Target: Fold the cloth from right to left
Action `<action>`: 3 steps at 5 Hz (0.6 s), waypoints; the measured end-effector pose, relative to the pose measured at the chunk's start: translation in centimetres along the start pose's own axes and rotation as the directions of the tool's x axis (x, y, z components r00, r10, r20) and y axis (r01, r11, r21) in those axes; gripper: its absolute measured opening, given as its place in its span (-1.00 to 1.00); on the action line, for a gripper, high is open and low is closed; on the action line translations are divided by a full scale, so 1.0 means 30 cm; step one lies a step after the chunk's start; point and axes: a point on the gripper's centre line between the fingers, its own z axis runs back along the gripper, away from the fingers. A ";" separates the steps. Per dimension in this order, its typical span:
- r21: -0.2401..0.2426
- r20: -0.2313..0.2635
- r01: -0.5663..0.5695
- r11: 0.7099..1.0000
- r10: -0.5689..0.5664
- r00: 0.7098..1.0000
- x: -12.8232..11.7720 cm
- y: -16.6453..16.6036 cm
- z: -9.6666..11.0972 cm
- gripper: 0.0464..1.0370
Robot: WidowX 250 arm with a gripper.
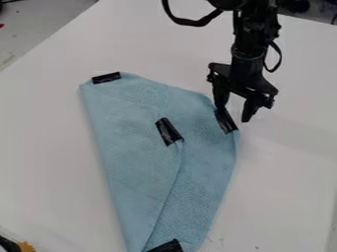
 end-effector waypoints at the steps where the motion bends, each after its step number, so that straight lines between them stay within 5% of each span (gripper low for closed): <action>1: 0.002 -0.001 -0.009 1.000 0.009 1.000 -0.002 -0.001 -0.001 -0.33; 2: -0.002 -0.029 -0.012 1.000 0.011 1.000 -0.012 -0.004 -0.020 -0.47; 3: -0.003 -0.032 -0.025 1.000 0.025 0.999 -0.012 -0.005 -0.020 0.08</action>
